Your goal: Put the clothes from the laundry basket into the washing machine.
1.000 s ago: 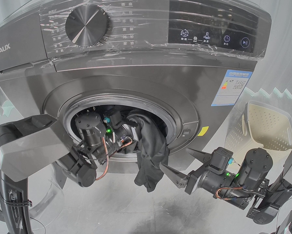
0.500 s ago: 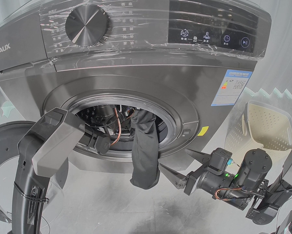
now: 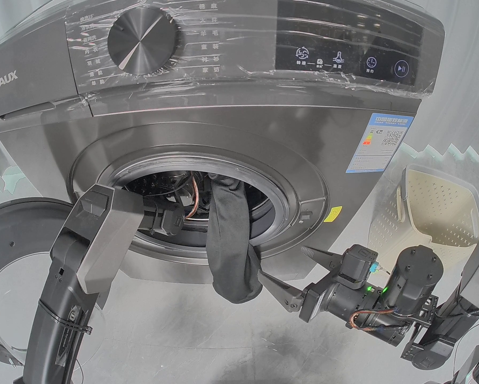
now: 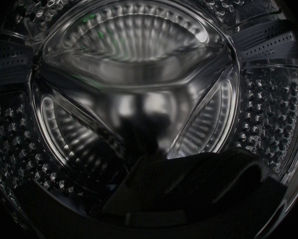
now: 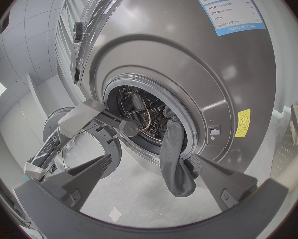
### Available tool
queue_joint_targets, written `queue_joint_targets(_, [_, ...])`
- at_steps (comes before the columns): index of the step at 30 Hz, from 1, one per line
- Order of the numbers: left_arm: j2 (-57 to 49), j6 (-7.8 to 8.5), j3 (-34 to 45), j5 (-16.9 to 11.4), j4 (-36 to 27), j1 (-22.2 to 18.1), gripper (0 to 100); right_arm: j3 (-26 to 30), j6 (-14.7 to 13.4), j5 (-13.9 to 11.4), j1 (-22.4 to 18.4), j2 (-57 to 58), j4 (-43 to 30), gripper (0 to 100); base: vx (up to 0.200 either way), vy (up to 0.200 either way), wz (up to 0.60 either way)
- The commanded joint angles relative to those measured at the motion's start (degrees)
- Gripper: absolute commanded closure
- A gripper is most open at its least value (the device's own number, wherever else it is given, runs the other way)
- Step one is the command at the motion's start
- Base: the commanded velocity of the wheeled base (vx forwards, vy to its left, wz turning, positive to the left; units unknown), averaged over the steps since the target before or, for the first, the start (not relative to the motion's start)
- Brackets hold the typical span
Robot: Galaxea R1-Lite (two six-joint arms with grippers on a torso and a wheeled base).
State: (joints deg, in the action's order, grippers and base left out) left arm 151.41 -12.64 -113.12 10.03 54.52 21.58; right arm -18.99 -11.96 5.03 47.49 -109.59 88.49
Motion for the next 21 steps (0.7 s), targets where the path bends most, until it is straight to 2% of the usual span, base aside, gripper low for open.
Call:
queue_joint_targets(1, [0.7,-0.10,-0.4,0.3,-0.2,-0.3,0,0.0,0.0,0.0,0.2,-0.3,0.0,0,0.000,0.000,0.00])
queue_joint_targets(5, [0.6,-0.10,1.0,0.6,-1.3,-0.2,0,0.0,-0.1,0.0,0.2,-0.4,0.0,0,0.000,0.000,0.00])
queue_joint_targets(10, [-2.6,0.07,9.9,0.6,-2.6,0.4,0,0.0,-0.1,0.0,0.2,-0.4,0.0,0,0.000,0.000,0.00])
queue_joint_targets(16, [-6.2,0.42,18.0,-0.5,-2.7,0.4,0,0.1,-0.1,0.0,0.2,-0.4,0.0,0,0.000,0.000,0.00])
queue_joint_targets(21, [-9.6,1.04,25.7,-2.9,-2.9,1.5,0,0.3,-0.1,0.0,0.2,-0.4,0.0,0,0.000,0.000,0.00])
